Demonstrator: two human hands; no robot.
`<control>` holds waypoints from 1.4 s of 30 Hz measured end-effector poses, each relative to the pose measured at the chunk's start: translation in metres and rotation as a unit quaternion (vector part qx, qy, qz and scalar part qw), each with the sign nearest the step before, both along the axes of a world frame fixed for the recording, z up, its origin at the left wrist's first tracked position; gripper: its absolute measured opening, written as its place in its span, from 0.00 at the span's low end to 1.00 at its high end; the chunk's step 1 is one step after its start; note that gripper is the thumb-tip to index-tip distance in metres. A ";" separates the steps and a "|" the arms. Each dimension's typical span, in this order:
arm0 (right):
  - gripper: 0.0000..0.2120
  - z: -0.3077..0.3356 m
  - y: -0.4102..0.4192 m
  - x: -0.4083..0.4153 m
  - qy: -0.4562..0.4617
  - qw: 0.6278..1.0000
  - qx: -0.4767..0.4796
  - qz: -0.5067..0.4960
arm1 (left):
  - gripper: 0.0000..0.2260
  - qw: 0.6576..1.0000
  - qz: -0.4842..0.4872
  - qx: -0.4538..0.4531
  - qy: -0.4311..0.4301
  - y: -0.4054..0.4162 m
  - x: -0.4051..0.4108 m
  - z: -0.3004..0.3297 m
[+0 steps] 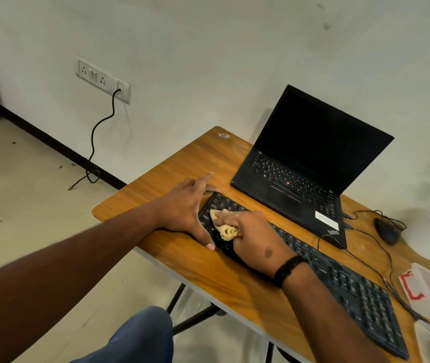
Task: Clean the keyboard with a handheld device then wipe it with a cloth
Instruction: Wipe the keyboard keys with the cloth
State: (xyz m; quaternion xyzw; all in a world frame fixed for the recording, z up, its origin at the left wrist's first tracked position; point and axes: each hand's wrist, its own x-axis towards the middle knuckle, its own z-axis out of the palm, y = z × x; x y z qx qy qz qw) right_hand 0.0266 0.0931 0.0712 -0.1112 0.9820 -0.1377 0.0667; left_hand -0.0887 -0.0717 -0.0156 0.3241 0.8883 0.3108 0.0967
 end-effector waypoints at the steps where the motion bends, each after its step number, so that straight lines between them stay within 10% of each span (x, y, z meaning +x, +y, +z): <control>1: 0.23 0.006 0.003 0.000 -0.021 1.000 0.003 -0.001 | 0.72 1.000 0.002 0.000 0.002 -0.001 0.000 -0.001; 8: 0.14 -0.010 -0.002 -0.044 0.173 0.968 -0.006 -0.182 | 0.71 1.000 -0.008 0.003 0.013 -0.001 0.001 0.001; 21: 0.15 0.008 0.008 0.017 0.002 0.997 0.006 -0.077 | 0.71 1.000 -0.014 -0.002 0.009 0.000 -0.002 -0.001; 26: 0.11 -0.011 -0.019 -0.025 0.160 0.977 -0.030 -0.138 | 0.71 1.000 -0.019 0.000 0.017 -0.001 0.000 0.002; 36: 0.22 -0.015 0.002 0.028 0.040 0.999 -0.020 0.022 | 0.66 1.000 -0.011 -0.005 0.019 0.002 0.001 0.003; 42: 0.15 -0.003 -0.016 0.012 0.106 0.992 0.020 -0.062 | 0.68 1.000 -0.006 -0.003 0.005 0.000 0.003 0.003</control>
